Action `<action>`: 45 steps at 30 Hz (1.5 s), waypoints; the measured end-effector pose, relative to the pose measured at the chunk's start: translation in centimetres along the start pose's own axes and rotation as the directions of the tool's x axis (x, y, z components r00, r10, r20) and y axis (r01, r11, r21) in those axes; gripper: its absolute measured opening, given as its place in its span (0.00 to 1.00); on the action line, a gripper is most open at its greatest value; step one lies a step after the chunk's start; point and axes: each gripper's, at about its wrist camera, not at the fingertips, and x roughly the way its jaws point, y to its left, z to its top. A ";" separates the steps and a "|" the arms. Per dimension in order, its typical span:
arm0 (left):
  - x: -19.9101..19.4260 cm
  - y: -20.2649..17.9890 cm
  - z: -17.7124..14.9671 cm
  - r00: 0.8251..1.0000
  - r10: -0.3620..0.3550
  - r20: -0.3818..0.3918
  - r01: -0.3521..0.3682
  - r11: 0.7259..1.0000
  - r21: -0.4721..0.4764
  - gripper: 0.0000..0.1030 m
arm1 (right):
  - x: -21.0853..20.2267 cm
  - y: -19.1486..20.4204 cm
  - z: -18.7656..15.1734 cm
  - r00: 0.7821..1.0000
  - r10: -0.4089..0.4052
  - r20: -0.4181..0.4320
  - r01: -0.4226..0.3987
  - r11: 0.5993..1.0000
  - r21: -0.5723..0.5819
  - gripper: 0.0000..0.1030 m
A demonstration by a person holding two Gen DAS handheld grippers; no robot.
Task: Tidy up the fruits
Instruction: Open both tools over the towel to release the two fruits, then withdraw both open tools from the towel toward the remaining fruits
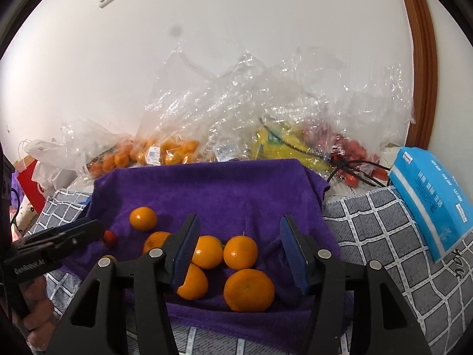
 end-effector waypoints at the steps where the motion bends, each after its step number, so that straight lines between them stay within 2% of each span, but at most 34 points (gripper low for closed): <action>1: -0.2 -0.2 0.0 1.000 0.004 0.014 -0.004 1.000 0.008 0.47 | -0.4 0.2 0.0 1.000 0.005 0.008 -0.006 1.000 0.002 0.54; 5: -1.3 -0.7 0.0 0.998 0.023 0.055 -0.025 0.999 0.033 0.47 | -2.3 1.7 0.5 0.998 0.020 0.053 -0.018 0.999 -0.037 0.54; 8: -2.1 -0.9 0.1 0.998 0.008 0.061 -0.010 0.999 0.032 0.47 | -3.4 2.7 0.7 0.996 0.004 0.088 0.001 0.998 -0.057 0.54; 13: -3.1 -1.1 0.4 0.998 -0.008 0.068 0.006 1.000 0.021 0.47 | -5.1 4.1 0.2 0.998 -0.024 0.054 0.028 0.997 -0.076 0.56; 18: -4.2 -1.7 1.0 0.998 -0.055 0.042 0.053 0.998 0.030 0.46 | -7.8 5.4 -0.7 0.999 -0.048 0.022 0.050 0.995 -0.092 0.56; 21: -5.6 -2.6 0.9 0.999 -0.053 0.011 0.053 0.998 0.046 0.46 | -9.9 6.0 -1.4 0.997 -0.074 0.033 0.077 0.991 -0.105 0.56; 23: -7.1 -2.9 0.4 0.998 -0.059 0.016 0.058 0.997 0.055 0.47 | -11.0 6.2 -1.9 0.995 -0.084 0.050 0.089 0.990 -0.106 0.56; 26: -8.7 -2.8 -0.3 0.999 -0.043 -0.002 0.043 0.996 0.076 0.47 | -12.2 6.3 -2.6 0.995 -0.081 0.051 0.085 0.992 -0.095 0.56; 32: -10.8 -1.1 -1.9 0.999 0.048 0.003 -0.048 0.996 0.069 0.48 | -12.5 6.1 -3.8 1.000 -0.027 0.001 0.027 0.999 -0.029 0.57; 40: -11.1 2.2 -4.3 0.994 0.105 -0.029 -0.105 0.994 0.007 0.49 | -12.5 7.3 -5.9 0.999 -0.028 -0.028 0.026 0.998 -0.062 0.56; 45: -10.0 2.3 -6.0 0.985 0.166 -0.040 -0.161 0.981 0.108 0.49 | -12.3 7.0 -7.1 0.999 -0.024 -0.046 0.023 0.999 -0.025 0.56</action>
